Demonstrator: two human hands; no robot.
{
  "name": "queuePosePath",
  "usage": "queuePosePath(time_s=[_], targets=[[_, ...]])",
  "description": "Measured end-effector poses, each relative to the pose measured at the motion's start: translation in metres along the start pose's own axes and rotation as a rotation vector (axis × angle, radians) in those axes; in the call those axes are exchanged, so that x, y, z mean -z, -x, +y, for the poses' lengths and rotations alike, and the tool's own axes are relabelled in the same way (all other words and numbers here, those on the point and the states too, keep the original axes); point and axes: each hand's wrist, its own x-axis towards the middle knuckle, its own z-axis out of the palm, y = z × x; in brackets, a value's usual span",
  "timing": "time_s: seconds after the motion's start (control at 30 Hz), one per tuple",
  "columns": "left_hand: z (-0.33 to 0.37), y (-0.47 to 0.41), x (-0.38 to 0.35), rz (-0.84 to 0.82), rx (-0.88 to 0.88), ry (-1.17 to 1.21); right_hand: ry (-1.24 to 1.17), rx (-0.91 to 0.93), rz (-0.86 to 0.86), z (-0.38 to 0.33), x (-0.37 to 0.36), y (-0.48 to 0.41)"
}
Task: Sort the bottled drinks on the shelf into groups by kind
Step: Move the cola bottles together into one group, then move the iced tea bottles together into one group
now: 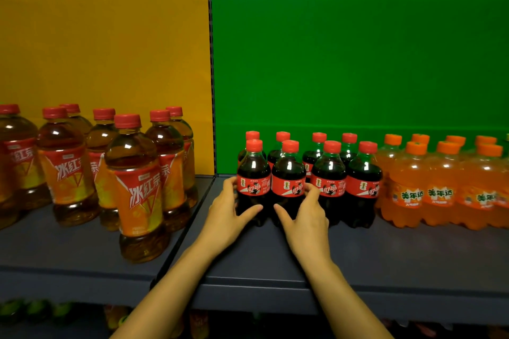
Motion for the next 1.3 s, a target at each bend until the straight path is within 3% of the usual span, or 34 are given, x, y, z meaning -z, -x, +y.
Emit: queuePosePath(time_s=[0.17, 0.27, 0.47, 0.6, 0.73, 0.83, 1.07, 1.3], targets=[[0.006, 0.009, 0.003, -0.008, 0.041, -0.058, -0.024, -0.008, -0.019, -0.003, 0.006, 0.004], [0.019, 0.029, 0.009, 0.080, 0.031, -0.166, -0.034, -0.009, -0.019, -0.003, 0.009, 0.006], [0.031, 0.081, 0.048, 0.479, -0.176, -0.378, -0.055, 0.017, -0.007, 0.001, 0.013, 0.011], [0.033, 0.088, 0.085, 0.824, -0.138, -0.533, -0.050, 0.059, 0.001, 0.000, 0.017, 0.016], [0.018, 0.072, 0.112, 0.644, 0.114, -0.433, -0.144, 0.152, 0.179, -0.009, 0.013, 0.034], [0.003, 0.066, 0.118, 0.504, 0.186, -0.391, -0.281, 0.310, 0.282, -0.026, 0.004, 0.046], [-0.027, 0.064, 0.155, 0.524, 0.101, -0.425, -0.261, 0.416, -0.142, -0.076, -0.058, 0.041], [-0.064, 0.059, 0.207, 0.497, 0.061, -0.442, -0.210, 0.182, -0.241, -0.106, -0.115, 0.023]])
